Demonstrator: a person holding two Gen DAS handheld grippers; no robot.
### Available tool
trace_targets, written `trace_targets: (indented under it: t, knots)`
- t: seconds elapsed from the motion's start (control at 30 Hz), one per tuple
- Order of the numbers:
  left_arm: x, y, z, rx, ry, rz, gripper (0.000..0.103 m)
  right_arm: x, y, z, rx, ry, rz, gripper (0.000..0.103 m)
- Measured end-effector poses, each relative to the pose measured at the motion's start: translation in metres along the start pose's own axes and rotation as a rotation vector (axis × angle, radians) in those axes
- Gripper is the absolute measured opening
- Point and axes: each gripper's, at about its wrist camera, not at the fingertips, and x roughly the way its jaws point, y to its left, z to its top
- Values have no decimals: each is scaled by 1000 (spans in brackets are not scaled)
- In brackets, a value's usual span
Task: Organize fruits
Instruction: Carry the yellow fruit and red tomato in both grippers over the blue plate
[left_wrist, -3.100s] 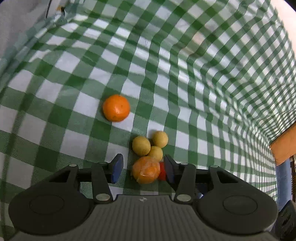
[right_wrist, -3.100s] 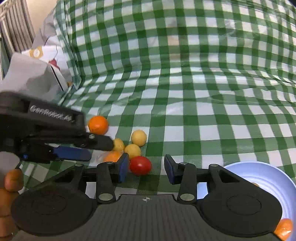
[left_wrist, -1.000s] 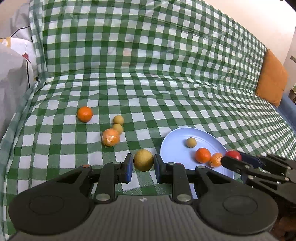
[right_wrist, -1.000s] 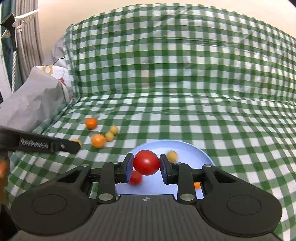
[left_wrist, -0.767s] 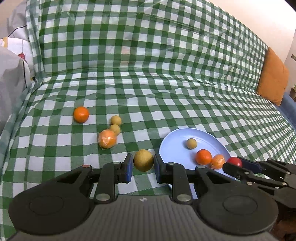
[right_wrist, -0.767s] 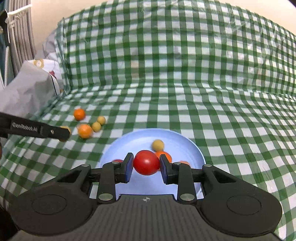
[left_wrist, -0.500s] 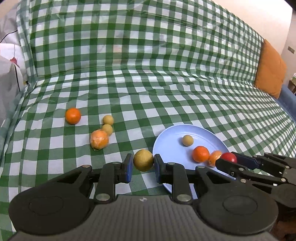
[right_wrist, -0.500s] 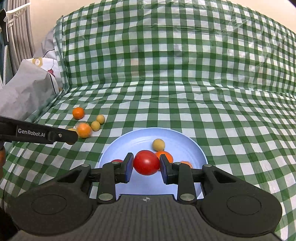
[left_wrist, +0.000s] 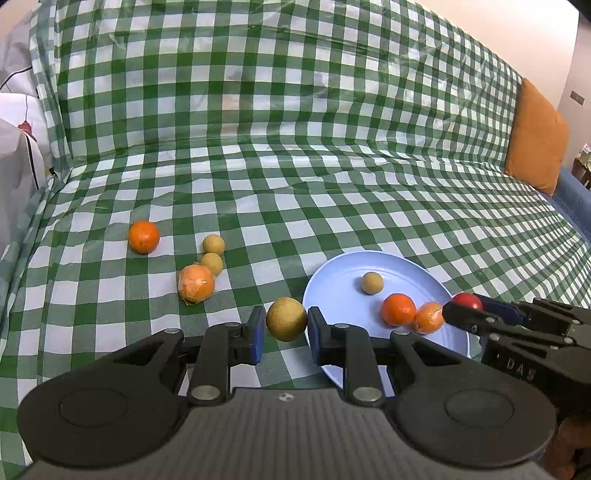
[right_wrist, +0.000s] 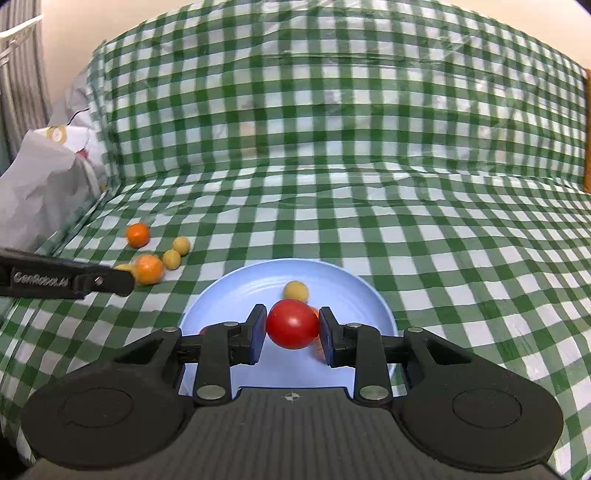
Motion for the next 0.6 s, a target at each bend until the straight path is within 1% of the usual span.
trace_targets:
  t: [0.2,0.43,0.6]
  knots:
    - [1,-6,-2,29,-5,-27,26,-3,-10,0,73,0,-25,32]
    - [6,-36,-12,175,-9,-84,26,-1,-9,-1,69,9,-26,32]
    - [16,-55,-21,254,5,-114,26,2,-8,-1,66,17,-28,32]
